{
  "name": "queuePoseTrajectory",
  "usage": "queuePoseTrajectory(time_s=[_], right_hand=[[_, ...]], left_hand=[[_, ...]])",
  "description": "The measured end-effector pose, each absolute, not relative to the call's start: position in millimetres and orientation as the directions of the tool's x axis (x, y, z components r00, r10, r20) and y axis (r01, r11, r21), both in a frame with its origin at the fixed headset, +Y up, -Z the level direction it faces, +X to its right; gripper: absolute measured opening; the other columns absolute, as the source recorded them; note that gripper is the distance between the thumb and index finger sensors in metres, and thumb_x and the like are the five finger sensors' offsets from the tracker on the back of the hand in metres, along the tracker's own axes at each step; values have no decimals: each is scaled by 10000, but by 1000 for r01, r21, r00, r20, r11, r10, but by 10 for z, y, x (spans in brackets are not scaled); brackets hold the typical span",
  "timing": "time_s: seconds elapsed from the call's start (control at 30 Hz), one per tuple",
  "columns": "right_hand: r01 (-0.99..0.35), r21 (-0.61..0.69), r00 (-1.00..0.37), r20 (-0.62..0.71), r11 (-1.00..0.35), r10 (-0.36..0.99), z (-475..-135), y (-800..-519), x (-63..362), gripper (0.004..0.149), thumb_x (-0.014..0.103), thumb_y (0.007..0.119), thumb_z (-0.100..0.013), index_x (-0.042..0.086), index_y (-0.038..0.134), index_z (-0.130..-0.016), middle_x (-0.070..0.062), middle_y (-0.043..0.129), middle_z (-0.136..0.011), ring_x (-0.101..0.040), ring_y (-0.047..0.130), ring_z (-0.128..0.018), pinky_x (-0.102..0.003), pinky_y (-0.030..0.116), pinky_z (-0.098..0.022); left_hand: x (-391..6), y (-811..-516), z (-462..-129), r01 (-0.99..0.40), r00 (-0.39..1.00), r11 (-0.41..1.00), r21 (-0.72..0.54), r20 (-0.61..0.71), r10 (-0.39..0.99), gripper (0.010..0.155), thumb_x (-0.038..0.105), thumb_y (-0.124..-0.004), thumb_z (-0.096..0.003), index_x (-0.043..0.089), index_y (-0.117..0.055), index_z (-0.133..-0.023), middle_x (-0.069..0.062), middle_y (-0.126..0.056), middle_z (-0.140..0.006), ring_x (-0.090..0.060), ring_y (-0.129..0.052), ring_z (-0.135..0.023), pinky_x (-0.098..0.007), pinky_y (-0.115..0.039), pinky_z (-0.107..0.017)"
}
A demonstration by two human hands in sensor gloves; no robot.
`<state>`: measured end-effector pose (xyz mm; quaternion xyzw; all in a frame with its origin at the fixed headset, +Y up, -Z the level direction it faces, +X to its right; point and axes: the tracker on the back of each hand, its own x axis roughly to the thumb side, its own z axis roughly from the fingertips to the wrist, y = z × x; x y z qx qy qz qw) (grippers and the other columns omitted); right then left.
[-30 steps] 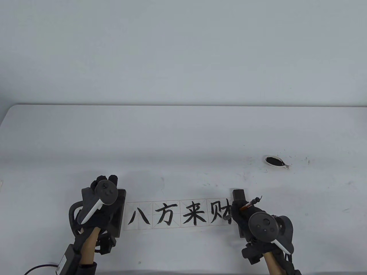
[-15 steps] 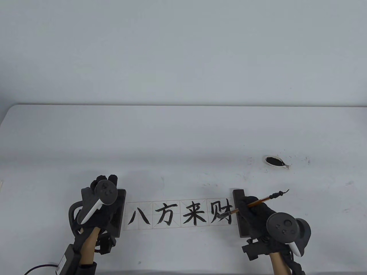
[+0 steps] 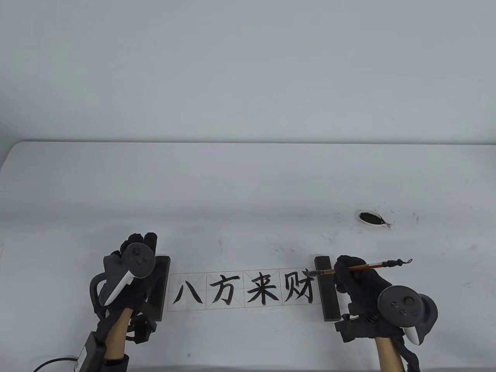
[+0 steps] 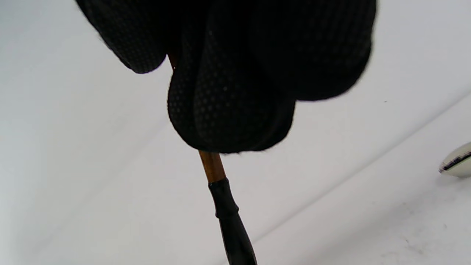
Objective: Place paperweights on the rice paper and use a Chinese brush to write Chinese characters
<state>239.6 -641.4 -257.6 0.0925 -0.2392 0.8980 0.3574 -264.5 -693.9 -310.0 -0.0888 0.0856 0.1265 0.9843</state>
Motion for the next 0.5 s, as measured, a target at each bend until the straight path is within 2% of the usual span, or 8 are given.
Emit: queuePoseTrajectory(time_s=[0.1,0.27,0.5], right_hand=[[-662,-417,-750,360,-623,556,-2526,-6283,2488,454,368,778,-512,5,864,-771,-109,1040,-496,-192,1049,-322,-293,892,-226],[-427,-550,-904,288,-718,317,-2476,-6099,2529,443,350,782,-509,48,843,-828,-120,1032,-541,-189,1050,-363,-294,894,-252],[-233,-580,-969,208,-780,135,-2528,-6023,2500,427,281,770,-525,92,781,-907,-133,1013,-597,-204,1041,-397,-309,888,-272]], left_hand=[[-2642,-6913,-3087,-256,955,958,-133,-189,229,793,541,-573,-551,383,-130,-1191,-56,-132,-1284,-344,-200,-1214,-501,-136,-858],[-2633,-6901,-3088,-262,956,957,-127,-173,238,794,541,-572,-552,382,-129,-1191,-54,-129,-1284,-347,-196,-1213,-501,-135,-858],[-2629,-6902,-3086,-261,957,958,-117,-162,241,795,541,-573,-551,382,-129,-1191,-55,-132,-1284,-348,-202,-1213,-502,-137,-858]])
